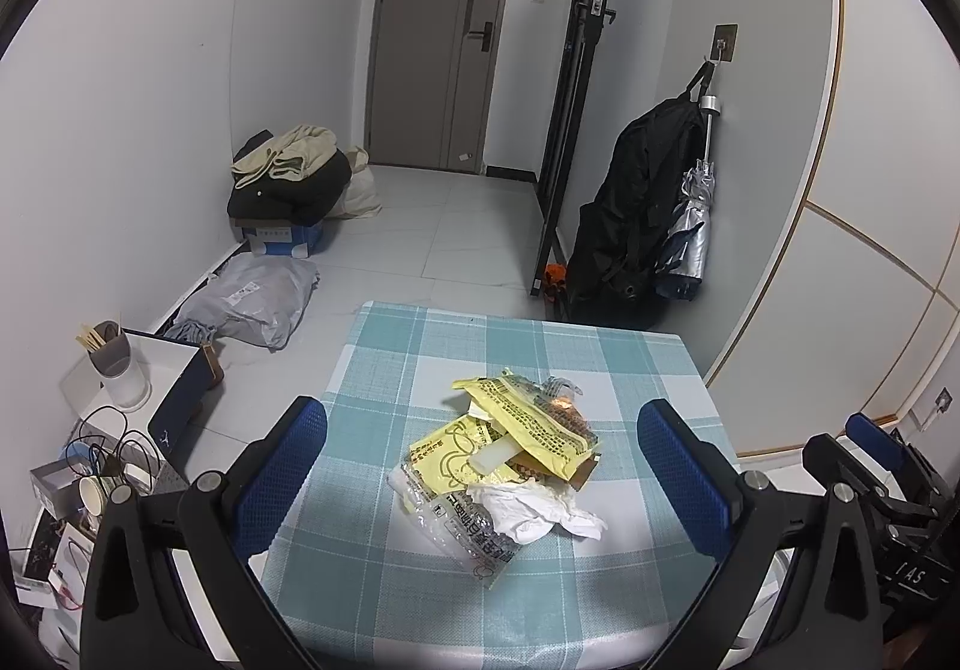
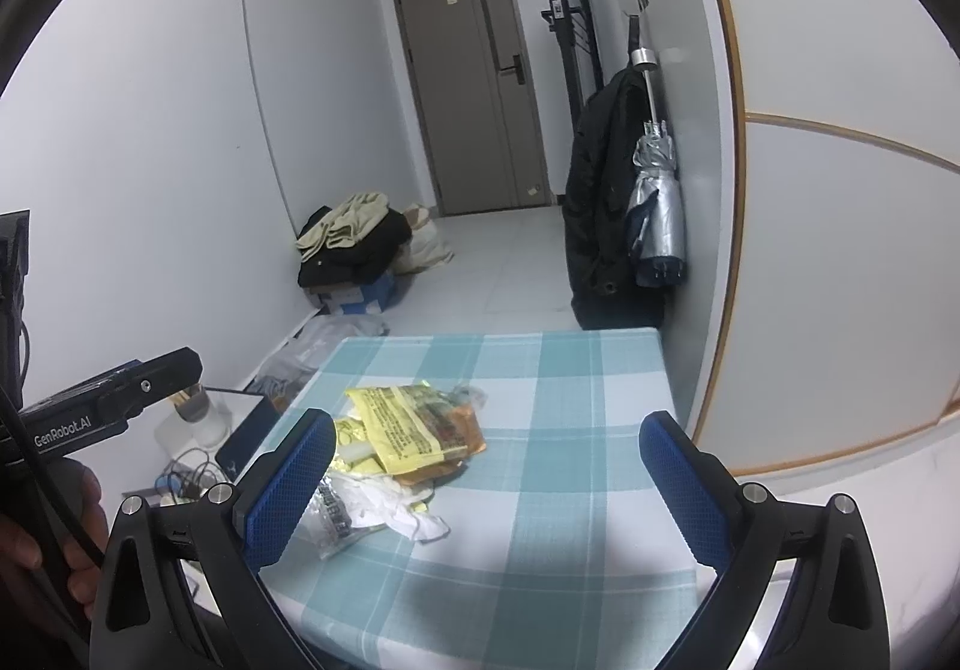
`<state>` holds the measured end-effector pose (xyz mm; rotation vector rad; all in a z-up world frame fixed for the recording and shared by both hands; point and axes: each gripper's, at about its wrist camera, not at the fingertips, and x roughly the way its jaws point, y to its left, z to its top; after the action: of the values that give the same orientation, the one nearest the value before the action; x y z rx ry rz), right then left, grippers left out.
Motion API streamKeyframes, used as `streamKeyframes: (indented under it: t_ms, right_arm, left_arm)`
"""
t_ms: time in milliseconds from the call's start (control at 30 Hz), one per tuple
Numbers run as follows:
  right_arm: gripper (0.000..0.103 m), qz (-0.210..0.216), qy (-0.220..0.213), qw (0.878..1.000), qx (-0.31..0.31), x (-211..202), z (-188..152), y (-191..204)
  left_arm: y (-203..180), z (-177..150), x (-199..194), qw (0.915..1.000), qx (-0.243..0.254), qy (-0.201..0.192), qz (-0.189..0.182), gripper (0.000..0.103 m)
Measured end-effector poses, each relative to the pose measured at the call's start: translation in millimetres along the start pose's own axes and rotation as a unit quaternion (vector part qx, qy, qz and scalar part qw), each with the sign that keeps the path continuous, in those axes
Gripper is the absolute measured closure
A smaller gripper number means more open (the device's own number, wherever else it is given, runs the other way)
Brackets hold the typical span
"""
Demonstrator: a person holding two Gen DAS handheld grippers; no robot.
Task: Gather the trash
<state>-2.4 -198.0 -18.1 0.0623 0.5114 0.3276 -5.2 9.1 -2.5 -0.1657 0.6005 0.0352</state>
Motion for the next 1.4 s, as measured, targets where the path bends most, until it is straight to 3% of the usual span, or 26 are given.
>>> streamKeyframes:
  t_ms: [700,867,1133,1267,1400]
  right_arm:
    - [0.001,0.012,0.008,1.0,-0.002,0,3,5]
    - [0.001,0.027,0.038,0.999,-0.022,18,16,10]
    - [0.001,0.068,0.108,0.989,-0.075,88,44,18]
    - [0.001,0.104,0.158,0.976,-0.112,143,41,30]
    - [0.001,0.162,0.208,0.959,-0.104,191,32,37]
  left_arm:
    - [2,-2,3,0.9999,-0.001,0.01,-0.007,0.001]
    - [9,1,7,0.9995,-0.014,0.025,-0.017,0.001]
    - [36,2,26,0.9939,-0.067,0.073,-0.048,0.001]
    - [43,3,34,0.9923,-0.07,0.091,-0.047,0.001]
    - [51,3,43,0.9893,-0.081,0.109,-0.054,0.001]
